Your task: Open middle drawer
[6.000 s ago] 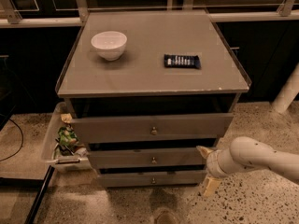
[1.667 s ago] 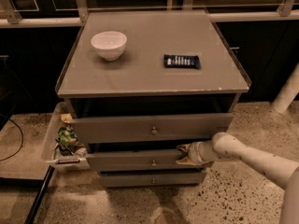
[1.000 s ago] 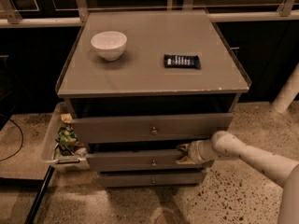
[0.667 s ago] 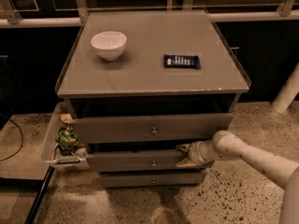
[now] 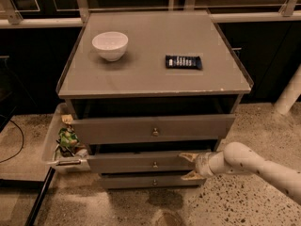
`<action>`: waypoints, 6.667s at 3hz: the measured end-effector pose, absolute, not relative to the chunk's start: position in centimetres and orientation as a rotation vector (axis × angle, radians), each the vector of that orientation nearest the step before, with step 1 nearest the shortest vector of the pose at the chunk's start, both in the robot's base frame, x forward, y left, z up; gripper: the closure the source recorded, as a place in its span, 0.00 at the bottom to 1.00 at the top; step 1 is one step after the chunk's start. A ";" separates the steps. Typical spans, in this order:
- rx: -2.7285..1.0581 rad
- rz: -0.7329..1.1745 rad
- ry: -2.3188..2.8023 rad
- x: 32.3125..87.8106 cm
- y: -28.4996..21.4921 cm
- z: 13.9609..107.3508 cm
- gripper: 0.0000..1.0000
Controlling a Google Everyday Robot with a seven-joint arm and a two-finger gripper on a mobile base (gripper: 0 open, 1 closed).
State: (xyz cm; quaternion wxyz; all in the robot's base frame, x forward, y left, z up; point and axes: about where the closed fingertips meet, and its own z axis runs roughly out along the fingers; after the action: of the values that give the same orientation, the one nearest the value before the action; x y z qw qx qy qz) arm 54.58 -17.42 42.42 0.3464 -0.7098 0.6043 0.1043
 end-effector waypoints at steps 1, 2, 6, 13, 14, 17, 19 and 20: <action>-1.823 0.267 1.568 51.8 -17.8 42.9 0.71; -1.821 0.271 1.571 51.4 -17.9 42.7 0.70; -1.838 0.230 1.550 53.8 -17.1 42.7 0.00; -1.783 0.285 1.602 59.8 -18.7 38.6 0.41; -1.783 0.285 1.602 60.0 -18.7 39.2 0.64; -1.783 0.285 1.602 60.0 -18.7 39.7 0.63; -1.799 0.354 1.589 57.3 -18.0 40.2 0.16; -1.803 0.370 1.555 53.1 -18.7 41.2 0.18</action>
Offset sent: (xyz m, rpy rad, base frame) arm -0.0250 -0.0037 0.0039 0.0104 -0.0071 -0.0099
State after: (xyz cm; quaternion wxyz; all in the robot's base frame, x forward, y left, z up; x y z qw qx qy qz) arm 53.08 -18.69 41.23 0.3578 -0.6987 0.6026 0.1435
